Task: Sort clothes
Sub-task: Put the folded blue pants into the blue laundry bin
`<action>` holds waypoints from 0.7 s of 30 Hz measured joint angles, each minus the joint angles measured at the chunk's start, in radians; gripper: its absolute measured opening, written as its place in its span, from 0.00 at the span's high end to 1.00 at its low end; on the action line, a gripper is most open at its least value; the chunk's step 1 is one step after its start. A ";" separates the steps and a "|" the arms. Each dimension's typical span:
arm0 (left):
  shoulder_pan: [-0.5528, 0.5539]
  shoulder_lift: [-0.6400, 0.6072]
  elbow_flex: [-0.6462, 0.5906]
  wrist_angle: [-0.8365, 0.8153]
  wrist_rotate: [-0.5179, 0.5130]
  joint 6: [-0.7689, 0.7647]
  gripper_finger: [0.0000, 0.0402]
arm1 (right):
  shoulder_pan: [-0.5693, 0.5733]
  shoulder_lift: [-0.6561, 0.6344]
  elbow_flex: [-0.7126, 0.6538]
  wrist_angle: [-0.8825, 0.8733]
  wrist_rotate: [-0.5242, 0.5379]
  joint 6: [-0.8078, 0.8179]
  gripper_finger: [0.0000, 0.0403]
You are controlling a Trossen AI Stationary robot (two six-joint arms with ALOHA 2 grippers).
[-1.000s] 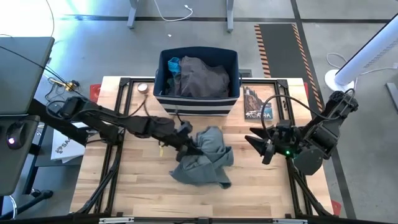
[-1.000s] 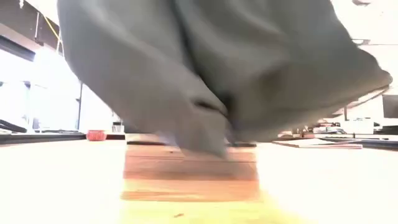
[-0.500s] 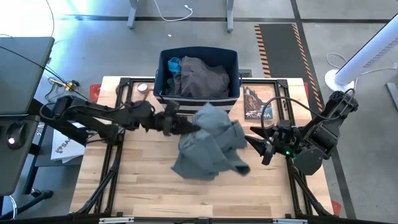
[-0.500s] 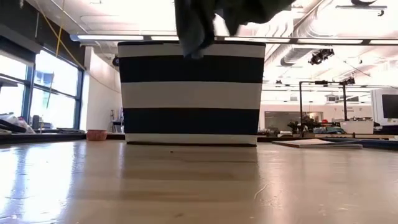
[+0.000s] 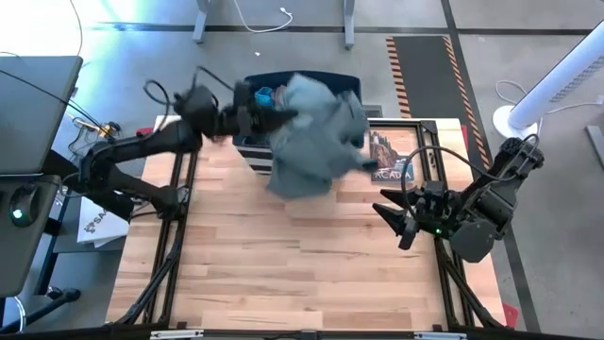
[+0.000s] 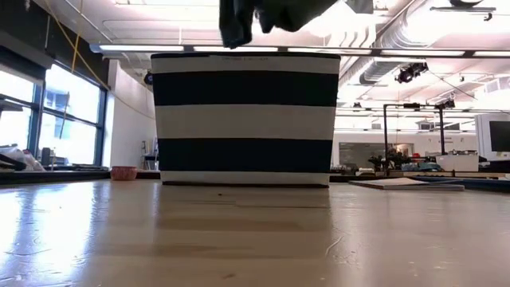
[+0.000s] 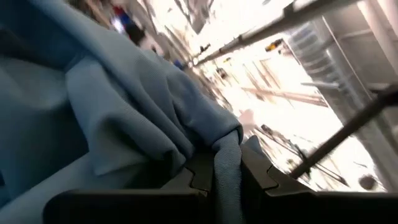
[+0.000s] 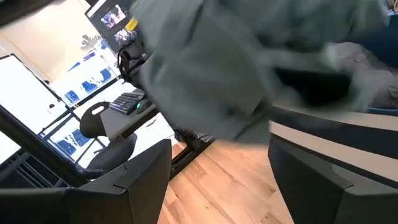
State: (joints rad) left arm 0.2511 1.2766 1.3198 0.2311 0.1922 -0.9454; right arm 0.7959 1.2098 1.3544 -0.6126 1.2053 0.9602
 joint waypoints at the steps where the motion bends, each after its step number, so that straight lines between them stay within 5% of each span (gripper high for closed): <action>1: 0.042 0.000 0.011 -0.002 0.020 0.005 0.94 | 0.000 0.000 0.000 0.001 0.000 0.000 0.35; 10: 0.383 0.077 0.025 -0.009 0.255 -0.123 0.94 | 0.000 0.000 0.000 0.001 0.000 0.000 0.35; 21: 0.478 0.274 0.025 0.016 0.451 -0.146 0.94 | 0.000 0.000 0.000 0.002 -0.002 0.003 0.35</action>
State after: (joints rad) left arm 0.7292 1.5504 1.3449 0.2470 0.6431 -1.0912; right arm 0.7957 1.2098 1.3544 -0.6103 1.2035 0.9634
